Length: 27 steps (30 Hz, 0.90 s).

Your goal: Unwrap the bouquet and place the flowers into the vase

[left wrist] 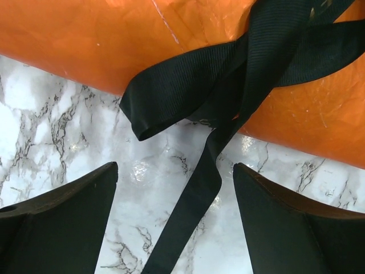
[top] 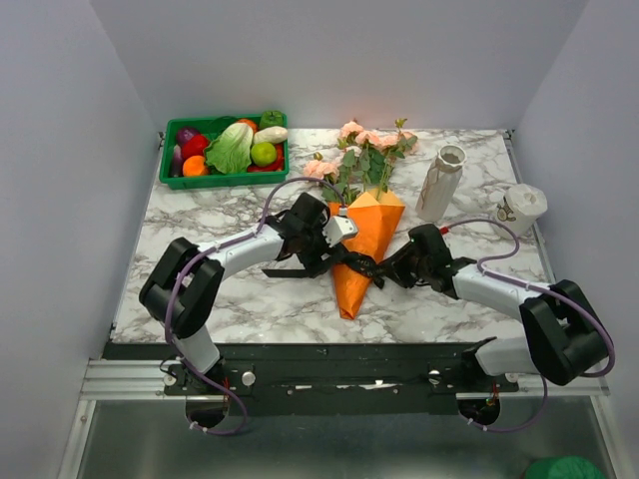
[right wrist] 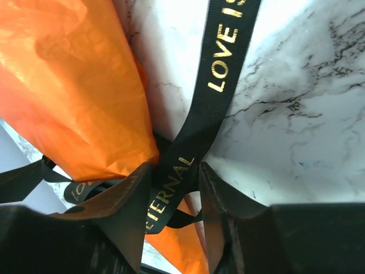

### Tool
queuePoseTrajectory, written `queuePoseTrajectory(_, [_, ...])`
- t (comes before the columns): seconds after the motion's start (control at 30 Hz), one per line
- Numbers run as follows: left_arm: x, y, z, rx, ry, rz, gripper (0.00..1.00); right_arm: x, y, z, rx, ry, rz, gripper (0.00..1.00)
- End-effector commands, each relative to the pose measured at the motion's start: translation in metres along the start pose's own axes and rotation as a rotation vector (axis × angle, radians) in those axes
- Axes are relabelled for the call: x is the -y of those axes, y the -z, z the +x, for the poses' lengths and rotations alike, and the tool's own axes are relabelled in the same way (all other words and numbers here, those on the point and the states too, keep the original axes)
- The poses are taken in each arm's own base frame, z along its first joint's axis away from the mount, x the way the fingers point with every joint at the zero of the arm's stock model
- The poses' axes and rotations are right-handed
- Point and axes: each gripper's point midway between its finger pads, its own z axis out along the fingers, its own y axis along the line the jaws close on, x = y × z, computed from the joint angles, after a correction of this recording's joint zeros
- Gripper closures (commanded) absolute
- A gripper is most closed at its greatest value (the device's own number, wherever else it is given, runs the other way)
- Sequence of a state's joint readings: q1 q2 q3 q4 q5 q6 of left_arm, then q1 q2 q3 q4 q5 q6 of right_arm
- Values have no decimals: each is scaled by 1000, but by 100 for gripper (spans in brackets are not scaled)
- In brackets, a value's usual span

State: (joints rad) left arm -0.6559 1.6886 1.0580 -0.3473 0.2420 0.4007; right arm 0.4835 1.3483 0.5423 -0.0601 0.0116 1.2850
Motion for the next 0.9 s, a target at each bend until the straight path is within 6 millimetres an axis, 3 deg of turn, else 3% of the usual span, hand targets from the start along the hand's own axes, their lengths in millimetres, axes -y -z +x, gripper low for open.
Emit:
queuePoseTrajectory(0.0, [-4, -11, 3, -4, -18, -36, 10, 9, -6, 3, 20, -48, 10, 57])
queuePoseTrajectory(0.27, [-7, -18, -3, 12, -17, -62, 10, 12, -14, 5, 22, -66, -5, 73])
queuePoseTrajectory(0.37, [-7, -18, -5, 9, -15, -58, 22, 11, -12, 1, 46, -71, -20, 82])
queuePoseTrajectory(0.47, [-6, -15, -6, 8, -11, -55, 42, 8, -7, -3, 70, -74, -40, 90])
queuePoseTrajectory(0.5, [-6, -12, -8, 13, -10, -59, 54, 7, -5, -6, 84, -74, -47, 92])
queuePoseTrajectory(0.57, [-7, -8, -8, 7, -12, -68, 68, 5, -1, -9, 103, -68, -58, 96])
queuePoseTrajectory(0.6, [-9, -4, -10, 16, -10, -79, 83, 1, 5, -14, 125, -69, -79, 97])
queuePoseTrajectory(0.7, [-12, 8, -15, 26, -2, -100, 100, -4, 17, -24, 183, -58, -109, 100])
queuePoseTrajectory(0.87, [-22, 32, -23, 33, 54, -115, 100, -3, 40, -43, 286, -28, -119, 100])
